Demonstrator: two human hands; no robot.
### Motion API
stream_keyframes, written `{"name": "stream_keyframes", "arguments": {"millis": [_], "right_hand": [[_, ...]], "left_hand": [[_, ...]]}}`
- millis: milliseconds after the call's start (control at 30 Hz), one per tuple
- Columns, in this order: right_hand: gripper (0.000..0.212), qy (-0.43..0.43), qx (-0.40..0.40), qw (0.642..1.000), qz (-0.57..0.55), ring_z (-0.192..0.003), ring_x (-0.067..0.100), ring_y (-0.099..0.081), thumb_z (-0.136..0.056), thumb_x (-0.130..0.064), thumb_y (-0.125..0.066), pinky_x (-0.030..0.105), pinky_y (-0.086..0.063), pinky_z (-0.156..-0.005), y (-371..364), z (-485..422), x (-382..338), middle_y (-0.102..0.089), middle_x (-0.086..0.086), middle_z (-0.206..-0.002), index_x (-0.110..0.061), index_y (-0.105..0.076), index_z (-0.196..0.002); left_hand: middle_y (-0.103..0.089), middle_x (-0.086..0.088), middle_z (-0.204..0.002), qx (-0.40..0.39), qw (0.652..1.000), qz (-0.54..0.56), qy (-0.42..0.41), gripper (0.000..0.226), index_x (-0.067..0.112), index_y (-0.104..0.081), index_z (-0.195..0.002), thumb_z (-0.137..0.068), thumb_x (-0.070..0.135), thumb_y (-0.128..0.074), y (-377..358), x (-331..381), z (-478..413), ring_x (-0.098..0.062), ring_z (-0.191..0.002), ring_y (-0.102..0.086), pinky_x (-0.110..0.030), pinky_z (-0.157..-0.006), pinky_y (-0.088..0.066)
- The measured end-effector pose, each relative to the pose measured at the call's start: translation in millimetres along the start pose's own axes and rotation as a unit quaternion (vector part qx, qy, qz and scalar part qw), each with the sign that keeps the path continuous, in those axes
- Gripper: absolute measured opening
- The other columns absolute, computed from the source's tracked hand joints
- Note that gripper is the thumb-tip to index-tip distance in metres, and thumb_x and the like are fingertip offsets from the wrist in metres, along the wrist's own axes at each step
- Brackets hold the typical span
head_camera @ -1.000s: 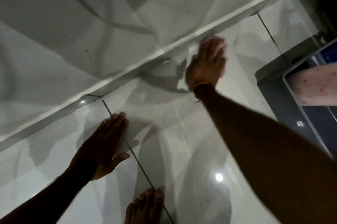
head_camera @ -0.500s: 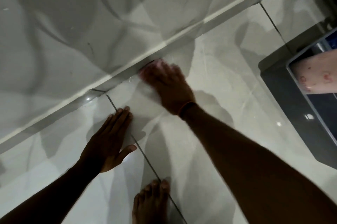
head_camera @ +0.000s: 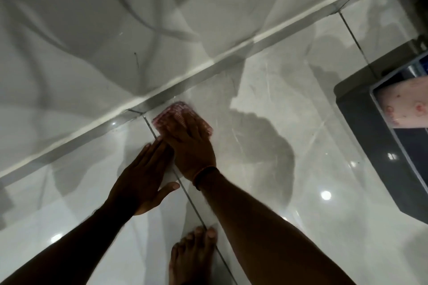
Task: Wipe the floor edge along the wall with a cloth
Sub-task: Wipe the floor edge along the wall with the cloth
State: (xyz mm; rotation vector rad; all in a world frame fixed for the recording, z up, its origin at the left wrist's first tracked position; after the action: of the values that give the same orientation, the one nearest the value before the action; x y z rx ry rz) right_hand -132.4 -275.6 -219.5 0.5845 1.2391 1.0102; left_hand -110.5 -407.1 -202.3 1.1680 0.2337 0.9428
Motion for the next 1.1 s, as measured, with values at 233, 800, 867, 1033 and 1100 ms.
{"name": "stream_keyframes", "arguments": {"millis": [233,800,867,1033,1100], "right_hand": [[0.059,0.068,0.026,0.993,0.090,-0.161,0.034,-0.022,-0.105,-0.016,-0.031,0.054,-0.017,-0.130,26,-34,39,-0.034,-0.006,-0.170,-0.040,-0.040,-0.157],[0.061,0.052,0.031,0.985,0.163,-0.162,0.025,-0.018,-0.106,-0.024,-0.042,0.046,-0.014,-0.131,80,-41,124,-0.023,-0.011,-0.173,-0.050,-0.028,-0.159],[0.069,-0.031,0.045,0.987,0.151,-0.163,0.023,-0.017,-0.095,-0.023,-0.039,0.044,-0.016,-0.131,117,-42,181,-0.020,-0.008,-0.174,-0.043,-0.029,-0.161],[0.071,-0.124,0.120,0.975,0.138,-0.160,0.036,-0.024,-0.087,-0.006,-0.043,0.057,-0.018,-0.131,201,-35,285,-0.030,0.011,-0.170,-0.020,-0.044,-0.157],[0.076,-0.210,0.125,0.953,0.178,-0.151,0.047,-0.034,-0.082,-0.023,-0.026,0.059,-0.022,-0.129,229,-53,326,-0.037,0.029,-0.161,0.002,-0.043,-0.152]], "left_hand": [[-0.011,-0.017,-0.176,0.006,1.000,-0.004,0.004,0.095,0.004,-0.015,-0.165,-0.101,0.074,-0.023,-8,-4,2,-0.033,-0.163,-0.012,-0.051,-0.130,-0.024],[-0.012,-0.018,-0.177,0.056,0.998,-0.004,-0.025,0.093,-0.001,-0.019,-0.164,-0.101,0.067,-0.034,-11,-4,-7,-0.037,-0.162,-0.018,-0.050,-0.130,-0.020],[-0.013,-0.018,-0.176,0.063,0.998,-0.006,-0.024,0.094,-0.002,-0.021,-0.163,-0.101,0.066,-0.035,-13,-5,-10,-0.038,-0.162,-0.020,-0.050,-0.129,-0.021],[-0.018,-0.024,-0.174,0.062,0.997,-0.039,-0.033,0.095,-0.006,-0.025,-0.160,-0.102,0.069,-0.026,-15,-8,-18,-0.040,-0.161,-0.020,-0.047,-0.131,-0.016],[-0.015,-0.023,-0.175,0.055,0.997,-0.050,-0.030,0.096,-0.005,-0.022,-0.162,-0.101,0.070,-0.025,-19,-8,-18,-0.038,-0.163,-0.015,-0.048,-0.131,-0.015]]}}
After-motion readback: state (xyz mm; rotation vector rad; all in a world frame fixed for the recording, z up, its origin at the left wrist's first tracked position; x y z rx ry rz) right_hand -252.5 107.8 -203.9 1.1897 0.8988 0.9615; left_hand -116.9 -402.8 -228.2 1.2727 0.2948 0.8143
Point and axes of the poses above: each hand's wrist, its own z-axis away from the middle knuckle, its own y-axis out of the back of the hand, x = y × z, the point moved 6 cm from there along -z, towards the middle knuckle
